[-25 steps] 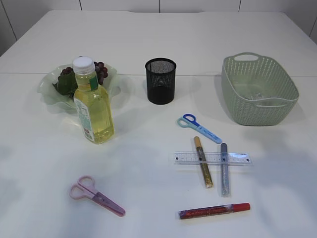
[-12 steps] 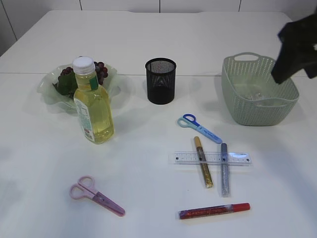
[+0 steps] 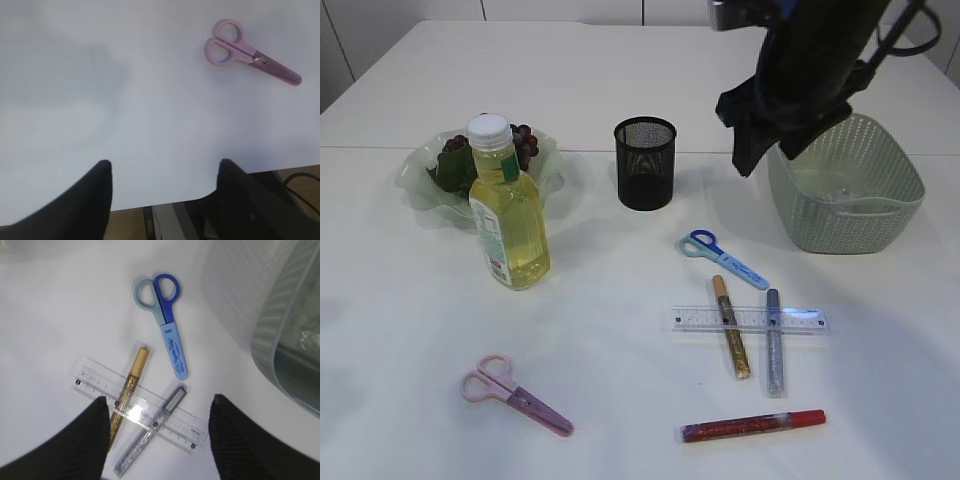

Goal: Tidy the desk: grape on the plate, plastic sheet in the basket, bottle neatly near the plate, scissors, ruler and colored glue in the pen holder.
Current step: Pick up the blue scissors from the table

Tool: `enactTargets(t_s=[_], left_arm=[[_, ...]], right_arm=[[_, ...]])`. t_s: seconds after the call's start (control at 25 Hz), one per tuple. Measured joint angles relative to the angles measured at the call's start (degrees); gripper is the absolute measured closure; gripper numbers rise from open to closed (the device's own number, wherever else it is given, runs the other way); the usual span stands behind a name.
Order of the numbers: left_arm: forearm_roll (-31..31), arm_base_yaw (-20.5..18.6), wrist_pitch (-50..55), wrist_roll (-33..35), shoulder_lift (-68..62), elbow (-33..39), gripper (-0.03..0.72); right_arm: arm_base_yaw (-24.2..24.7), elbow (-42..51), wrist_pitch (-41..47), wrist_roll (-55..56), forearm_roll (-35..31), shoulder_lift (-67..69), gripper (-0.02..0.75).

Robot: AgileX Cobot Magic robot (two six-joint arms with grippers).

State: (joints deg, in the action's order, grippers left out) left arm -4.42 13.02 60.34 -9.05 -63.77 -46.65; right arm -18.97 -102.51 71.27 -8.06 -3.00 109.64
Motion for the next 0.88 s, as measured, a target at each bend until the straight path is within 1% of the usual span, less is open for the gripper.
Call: enactTargets(t_s=[0.4,0.88], left_arm=[[-0.2,0.0,0.7,0.0,0.0,0.0,0.216],[-0.4,0.0,0.7,0.0,0.0,0.0,0.219]], right_arm=[[-0.4,-8.9,-0.3,-2.5,0.7,15.8,0.260],[-0.4,-9.9,-1.9,-5.6,3.0,21.9,0.263]])
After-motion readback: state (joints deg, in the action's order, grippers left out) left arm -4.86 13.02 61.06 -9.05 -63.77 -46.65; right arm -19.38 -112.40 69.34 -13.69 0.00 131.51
